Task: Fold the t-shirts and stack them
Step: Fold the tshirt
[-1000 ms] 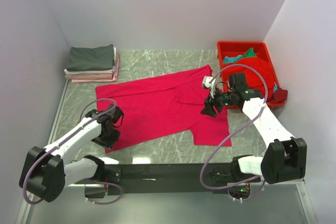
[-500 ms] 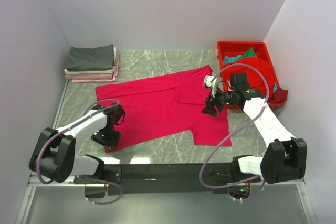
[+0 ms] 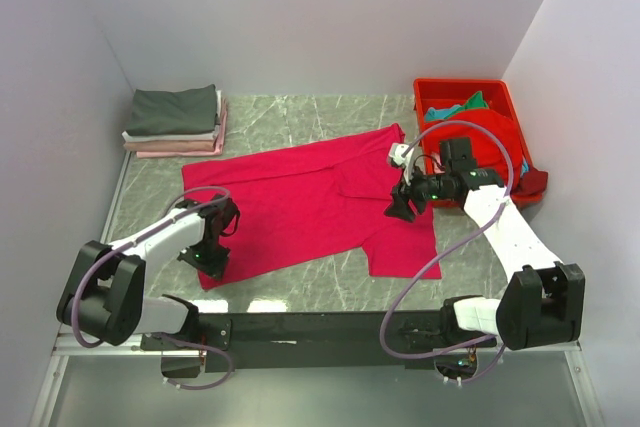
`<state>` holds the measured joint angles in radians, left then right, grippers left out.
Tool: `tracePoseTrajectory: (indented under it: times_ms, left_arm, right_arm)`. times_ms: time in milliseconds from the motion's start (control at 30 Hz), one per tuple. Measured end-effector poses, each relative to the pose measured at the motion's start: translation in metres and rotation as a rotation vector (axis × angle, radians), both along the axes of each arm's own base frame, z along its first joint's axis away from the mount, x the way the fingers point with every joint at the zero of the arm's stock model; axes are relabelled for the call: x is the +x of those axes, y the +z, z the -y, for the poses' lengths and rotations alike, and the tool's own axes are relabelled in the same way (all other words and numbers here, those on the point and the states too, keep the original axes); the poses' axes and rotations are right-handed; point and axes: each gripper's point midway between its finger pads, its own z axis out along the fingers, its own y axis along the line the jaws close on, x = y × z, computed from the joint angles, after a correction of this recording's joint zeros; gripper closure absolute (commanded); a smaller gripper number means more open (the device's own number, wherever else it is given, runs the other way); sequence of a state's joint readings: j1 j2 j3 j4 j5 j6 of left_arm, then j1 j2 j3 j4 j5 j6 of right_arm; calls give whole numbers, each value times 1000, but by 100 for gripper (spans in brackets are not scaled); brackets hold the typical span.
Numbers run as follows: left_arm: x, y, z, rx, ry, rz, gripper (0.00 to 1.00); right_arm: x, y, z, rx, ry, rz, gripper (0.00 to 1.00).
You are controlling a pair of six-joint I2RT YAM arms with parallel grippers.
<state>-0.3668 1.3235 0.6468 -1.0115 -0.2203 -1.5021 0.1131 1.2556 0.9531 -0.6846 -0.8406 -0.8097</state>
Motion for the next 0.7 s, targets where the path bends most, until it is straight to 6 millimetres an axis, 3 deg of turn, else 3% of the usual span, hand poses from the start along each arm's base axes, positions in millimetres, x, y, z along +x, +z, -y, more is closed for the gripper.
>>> tracePoseTrajectory:
  times_ms: [233, 400, 500, 700]
  left_arm:
    - [9, 8, -12, 61, -42, 49, 100]
    - [36, 31, -13, 83, -86, 144, 100]
    - [44, 39, -12, 86, -111, 171, 100]
    - [46, 44, -11, 80, -158, 184, 100]
  right_arm:
    - [3, 7, 0, 0, 0, 7, 36]
    - [2, 5, 1, -23, 30, -1, 36]
    - [-5, -2, 6, -70, 100, -2, 36]
    - [-41, -32, 32, -249, 305, -1, 37]
